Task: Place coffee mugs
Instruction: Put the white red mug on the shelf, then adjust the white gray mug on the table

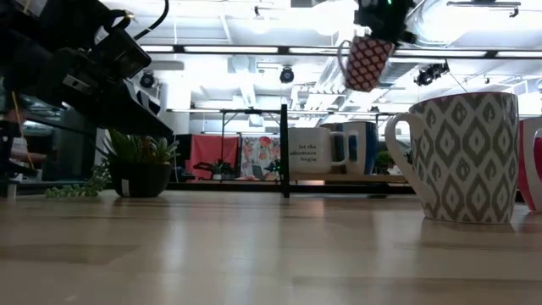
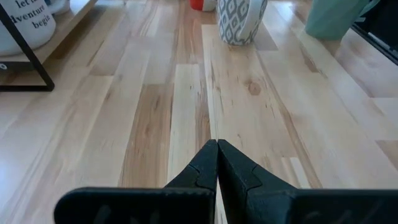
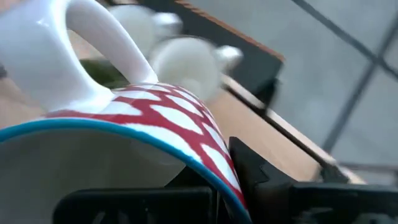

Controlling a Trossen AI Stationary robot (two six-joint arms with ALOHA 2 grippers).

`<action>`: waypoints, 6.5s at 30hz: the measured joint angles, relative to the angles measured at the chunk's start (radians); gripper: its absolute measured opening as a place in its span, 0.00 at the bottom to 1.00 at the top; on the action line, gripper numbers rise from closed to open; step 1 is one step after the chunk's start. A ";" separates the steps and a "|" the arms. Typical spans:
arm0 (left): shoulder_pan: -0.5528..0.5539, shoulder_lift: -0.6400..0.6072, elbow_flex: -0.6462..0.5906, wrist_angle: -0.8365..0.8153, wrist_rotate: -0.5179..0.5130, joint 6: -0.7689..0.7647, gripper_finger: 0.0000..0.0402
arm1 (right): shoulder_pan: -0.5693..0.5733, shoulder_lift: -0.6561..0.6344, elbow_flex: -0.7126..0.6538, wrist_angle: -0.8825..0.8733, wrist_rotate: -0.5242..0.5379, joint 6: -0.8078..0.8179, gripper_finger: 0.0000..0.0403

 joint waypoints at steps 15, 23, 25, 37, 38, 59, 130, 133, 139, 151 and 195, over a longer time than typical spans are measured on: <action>0.000 0.000 0.000 0.000 0.000 -0.001 0.00 | -0.284 0.010 -0.265 0.141 -0.050 0.119 0.00; -0.001 0.000 0.000 0.001 0.001 -0.071 0.00 | -0.322 0.010 -0.416 0.298 -0.049 0.108 0.00; -0.001 0.000 0.000 0.001 0.001 -0.071 0.00 | -0.341 0.010 -0.447 0.344 -0.049 0.101 0.00; 0.000 0.000 0.000 0.002 0.001 -0.096 0.00 | -0.390 0.010 -0.528 0.401 -0.100 0.100 0.00; 0.000 0.000 0.000 0.002 0.001 -0.107 0.00 | -0.390 0.010 -0.528 0.402 -0.111 0.101 0.00; 0.000 0.000 0.000 0.001 0.001 -0.098 0.00 | -0.352 0.012 -0.528 0.423 -0.099 0.143 0.00; -0.001 0.000 0.000 -0.004 0.007 -0.107 0.00 | -0.310 0.042 -0.560 0.388 -0.108 0.204 0.08; 0.000 0.000 0.000 -0.004 0.026 -0.107 0.00 | -0.310 0.041 -0.559 0.393 -0.104 0.202 0.09; 0.000 0.000 0.000 -0.004 0.045 -0.107 0.00 | -0.310 0.040 -0.559 0.409 -0.093 0.181 0.14; 0.000 0.000 0.000 -0.012 0.046 -0.107 0.00 | -0.310 0.040 -0.559 0.471 -0.098 0.159 0.22; 0.000 0.000 0.000 -0.034 0.045 -0.106 0.00 | -0.074 -0.435 -0.555 0.139 -0.365 0.037 0.22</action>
